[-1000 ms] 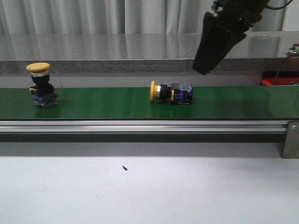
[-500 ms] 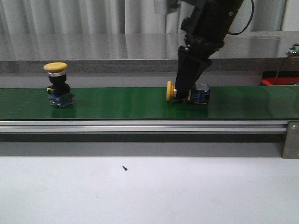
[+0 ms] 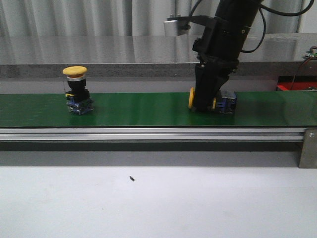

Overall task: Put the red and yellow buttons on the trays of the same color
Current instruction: 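Lift the yellow button into the yellow tray and open the right gripper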

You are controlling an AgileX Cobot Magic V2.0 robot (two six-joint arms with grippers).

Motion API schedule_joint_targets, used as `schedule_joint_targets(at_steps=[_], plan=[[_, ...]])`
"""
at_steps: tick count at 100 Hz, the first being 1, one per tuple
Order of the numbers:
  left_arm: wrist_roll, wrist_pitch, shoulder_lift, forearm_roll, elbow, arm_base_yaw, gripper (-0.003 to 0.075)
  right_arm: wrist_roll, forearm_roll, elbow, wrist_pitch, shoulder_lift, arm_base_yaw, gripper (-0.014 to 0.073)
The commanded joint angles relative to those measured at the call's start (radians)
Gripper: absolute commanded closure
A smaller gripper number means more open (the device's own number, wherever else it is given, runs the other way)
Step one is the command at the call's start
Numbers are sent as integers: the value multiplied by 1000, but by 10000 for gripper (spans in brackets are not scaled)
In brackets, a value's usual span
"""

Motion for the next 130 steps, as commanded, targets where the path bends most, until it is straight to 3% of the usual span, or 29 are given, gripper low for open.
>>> schedule_joint_targets(at_steps=[1, 42, 71, 96, 111, 130], plan=[[-1, -61, -8, -33, -28, -9, 740, 38, 18, -44, 35, -62, -18, 476], [-1, -62, -8, -33, -28, -9, 740, 250, 29, -90, 174, -218, -213, 461], [-1, -62, -8, -33, -28, -9, 740, 291, 78, 56, 155, -360, -448, 461], [-1, -62, -8, -33, -28, -9, 740, 304, 98, 253, 55, -420, -692, 461], [-1, -66, -8, -33, -28, -9, 740, 425, 102, 383, -89, -420, -834, 461], [-1, -66, -8, -33, -28, -9, 740, 440, 124, 465, -244, -415, -913, 461]])
